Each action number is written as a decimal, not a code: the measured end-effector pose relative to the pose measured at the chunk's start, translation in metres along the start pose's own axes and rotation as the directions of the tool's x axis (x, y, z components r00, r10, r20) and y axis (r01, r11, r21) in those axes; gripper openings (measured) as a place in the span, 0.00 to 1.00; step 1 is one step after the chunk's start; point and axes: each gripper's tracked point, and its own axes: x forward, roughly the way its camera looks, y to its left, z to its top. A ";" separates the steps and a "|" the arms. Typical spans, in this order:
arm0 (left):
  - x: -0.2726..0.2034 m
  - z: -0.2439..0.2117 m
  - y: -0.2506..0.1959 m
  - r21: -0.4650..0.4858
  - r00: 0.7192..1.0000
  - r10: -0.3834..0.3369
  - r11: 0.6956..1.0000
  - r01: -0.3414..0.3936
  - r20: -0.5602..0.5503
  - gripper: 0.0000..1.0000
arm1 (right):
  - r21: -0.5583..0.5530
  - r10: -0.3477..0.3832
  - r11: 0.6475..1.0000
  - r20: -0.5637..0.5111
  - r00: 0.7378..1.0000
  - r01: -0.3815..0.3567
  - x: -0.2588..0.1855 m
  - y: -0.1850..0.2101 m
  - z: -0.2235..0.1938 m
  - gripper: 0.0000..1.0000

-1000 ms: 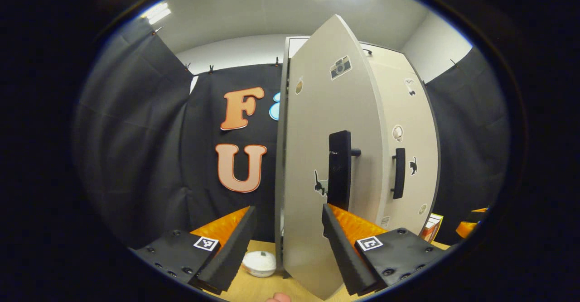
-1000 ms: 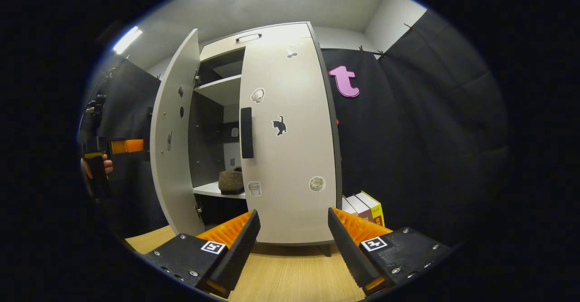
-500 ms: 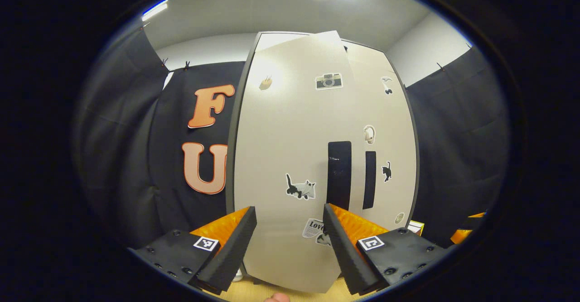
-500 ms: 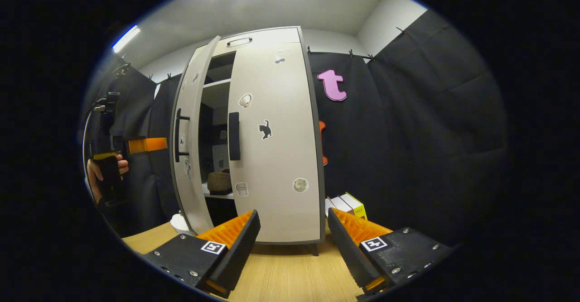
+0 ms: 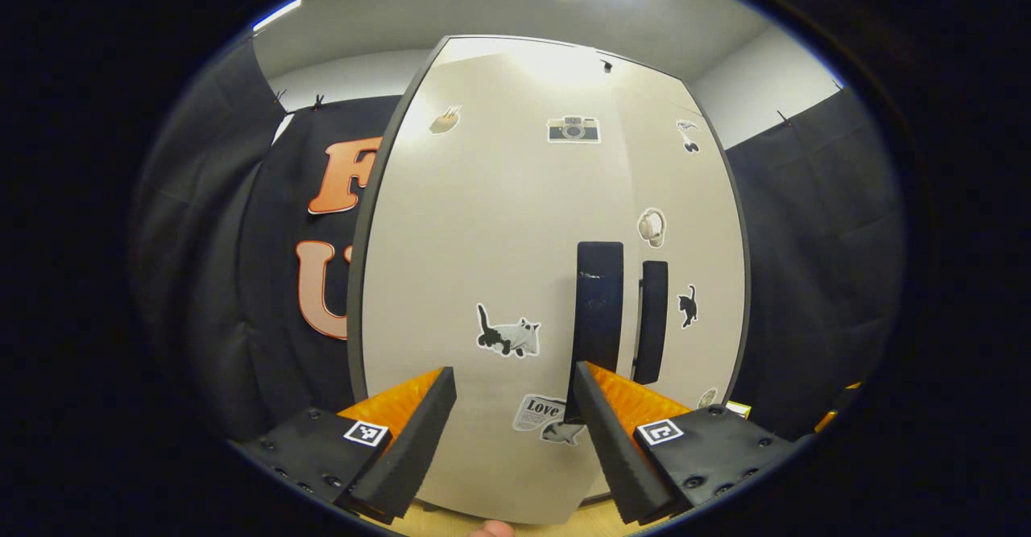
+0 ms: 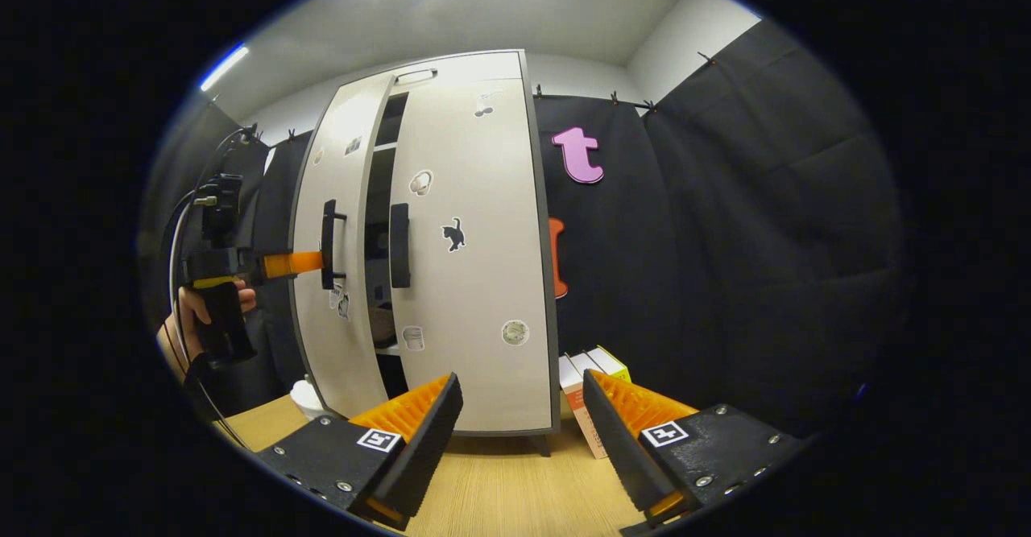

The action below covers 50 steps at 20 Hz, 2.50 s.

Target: Grab one shoe with the right hand and put it into the shoe cabinet, grab the other shoe with the left hand and put it into the shoe cabinet; then close the right door with the right hand and the left door with the left hand.

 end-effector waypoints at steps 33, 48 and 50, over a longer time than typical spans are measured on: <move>-0.168 -0.043 0.008 0.012 0.994 0.105 0.994 -0.105 -0.001 0.96 | 0.017 0.087 0.996 0.008 0.996 -0.087 0.002 0.021 -0.015 0.93; -0.220 -0.083 -0.005 0.050 0.984 0.174 0.984 -0.172 -0.038 0.99 | 0.055 0.093 0.994 -0.036 0.995 -0.091 -0.006 0.025 -0.037 0.93; -0.219 -0.081 -0.004 0.065 0.985 0.173 0.983 -0.171 -0.029 0.96 | 0.062 0.096 0.994 -0.028 0.995 -0.094 -0.007 0.026 -0.035 0.93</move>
